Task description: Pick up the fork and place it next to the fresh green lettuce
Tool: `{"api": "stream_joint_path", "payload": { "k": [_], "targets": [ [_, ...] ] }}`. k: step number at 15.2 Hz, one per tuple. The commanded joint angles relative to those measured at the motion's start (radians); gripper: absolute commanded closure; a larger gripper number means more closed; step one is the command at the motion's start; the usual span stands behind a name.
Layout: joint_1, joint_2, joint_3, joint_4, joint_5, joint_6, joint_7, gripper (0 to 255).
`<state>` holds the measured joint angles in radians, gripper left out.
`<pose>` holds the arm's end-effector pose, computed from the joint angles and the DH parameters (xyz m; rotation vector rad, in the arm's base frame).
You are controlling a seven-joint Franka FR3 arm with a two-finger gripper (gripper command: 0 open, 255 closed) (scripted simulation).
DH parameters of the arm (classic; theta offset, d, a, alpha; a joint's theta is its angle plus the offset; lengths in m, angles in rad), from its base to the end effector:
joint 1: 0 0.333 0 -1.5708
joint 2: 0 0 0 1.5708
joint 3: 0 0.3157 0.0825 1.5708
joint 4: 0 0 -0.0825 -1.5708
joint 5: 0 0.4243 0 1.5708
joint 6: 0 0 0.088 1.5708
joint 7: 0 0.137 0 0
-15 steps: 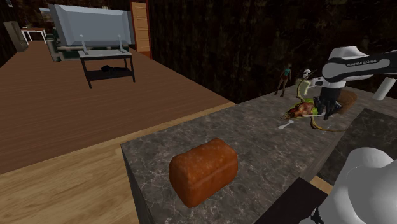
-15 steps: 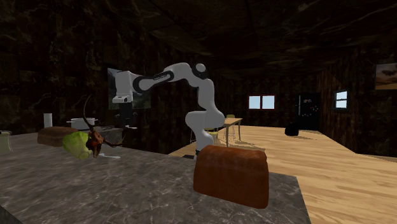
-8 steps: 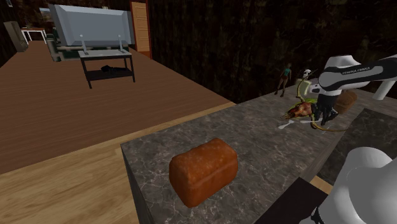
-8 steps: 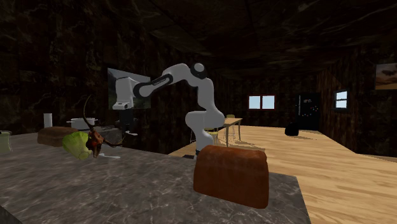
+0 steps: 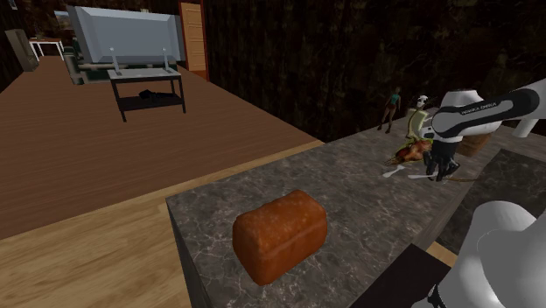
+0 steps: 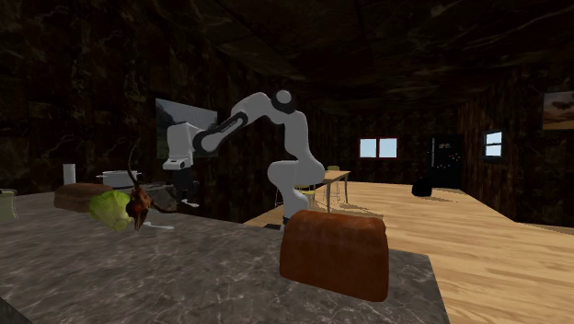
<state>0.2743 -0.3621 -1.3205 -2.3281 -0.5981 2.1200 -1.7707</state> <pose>0.2374 -0.4606 0.3091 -2.6554 -1.6165 0.2346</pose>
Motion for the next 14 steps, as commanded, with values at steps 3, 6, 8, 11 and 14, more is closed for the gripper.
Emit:
{"api": "stream_joint_path", "payload": {
  "k": [3,6,8,11,14],
  "targets": [
    [0.064,0.039,-0.083,-0.023,0.011,0.066,-0.005,255],
    [0.134,0.069,-0.167,-0.038,0.021,0.117,-0.010,255],
    [0.194,0.084,-0.236,-0.047,0.023,0.149,-0.010,255],
    [0.209,0.083,-0.252,-0.048,0.019,0.154,-0.007,255],
    [0.210,0.083,-0.253,-0.048,0.019,0.153,-0.007,255]
  ]
}}
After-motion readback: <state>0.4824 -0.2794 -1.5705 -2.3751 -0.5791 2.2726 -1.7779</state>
